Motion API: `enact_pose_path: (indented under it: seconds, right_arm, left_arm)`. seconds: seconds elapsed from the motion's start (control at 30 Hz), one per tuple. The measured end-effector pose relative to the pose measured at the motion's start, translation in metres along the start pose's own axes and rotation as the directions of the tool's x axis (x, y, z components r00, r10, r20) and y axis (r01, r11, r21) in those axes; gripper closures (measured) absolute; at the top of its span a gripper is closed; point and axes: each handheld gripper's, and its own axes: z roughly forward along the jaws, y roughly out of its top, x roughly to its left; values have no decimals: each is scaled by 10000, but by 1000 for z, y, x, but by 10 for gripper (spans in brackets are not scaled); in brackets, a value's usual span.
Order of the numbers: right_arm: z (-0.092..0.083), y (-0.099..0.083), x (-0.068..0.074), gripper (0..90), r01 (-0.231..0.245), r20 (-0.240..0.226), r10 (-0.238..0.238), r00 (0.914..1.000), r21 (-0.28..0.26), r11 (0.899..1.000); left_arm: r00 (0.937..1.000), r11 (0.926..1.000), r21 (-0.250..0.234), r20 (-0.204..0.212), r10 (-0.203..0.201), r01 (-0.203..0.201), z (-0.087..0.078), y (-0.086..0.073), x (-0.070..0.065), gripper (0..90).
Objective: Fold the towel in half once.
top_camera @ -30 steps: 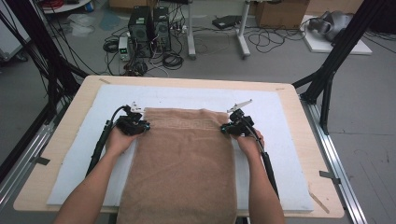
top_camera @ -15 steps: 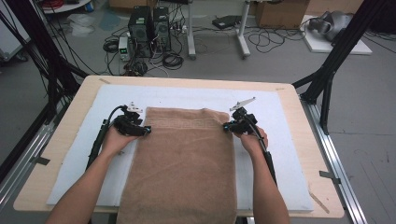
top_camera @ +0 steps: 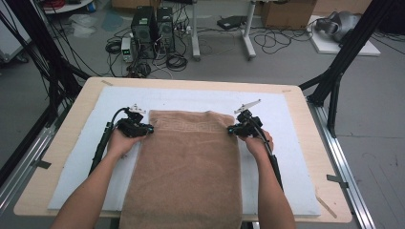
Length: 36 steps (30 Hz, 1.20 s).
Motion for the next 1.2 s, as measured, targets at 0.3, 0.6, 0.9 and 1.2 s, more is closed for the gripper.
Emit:
enact_pose_path:
  seconds: [0.3, 0.6, 0.9, 1.2]
  right_arm:
    - [-15, 17, -1, 850, -155, -709, 114, 9974, -575, 9982]
    - [-40, 53, 9, 851, 435, -621, -506, 9968, -1107, 9929]
    - [-58, 24, 27, 847, 584, -1828, -801, 9799, -1209, 9909]
    - [-71, -18, 69, 846, 1360, -2540, -1676, 9526, -1374, 9811]
  left_arm:
    - [9987, 9922, -1150, -88, -500, 486, -28, 5, 13, 841]
    - [9979, 9738, -2184, 81, -637, 640, -66, 17, 19, 840]
    - [9990, 9747, -2201, 154, 427, -383, -90, -9, -6, 840]
    - [9946, 9666, -2480, 626, 832, -653, -112, -73, -38, 839]
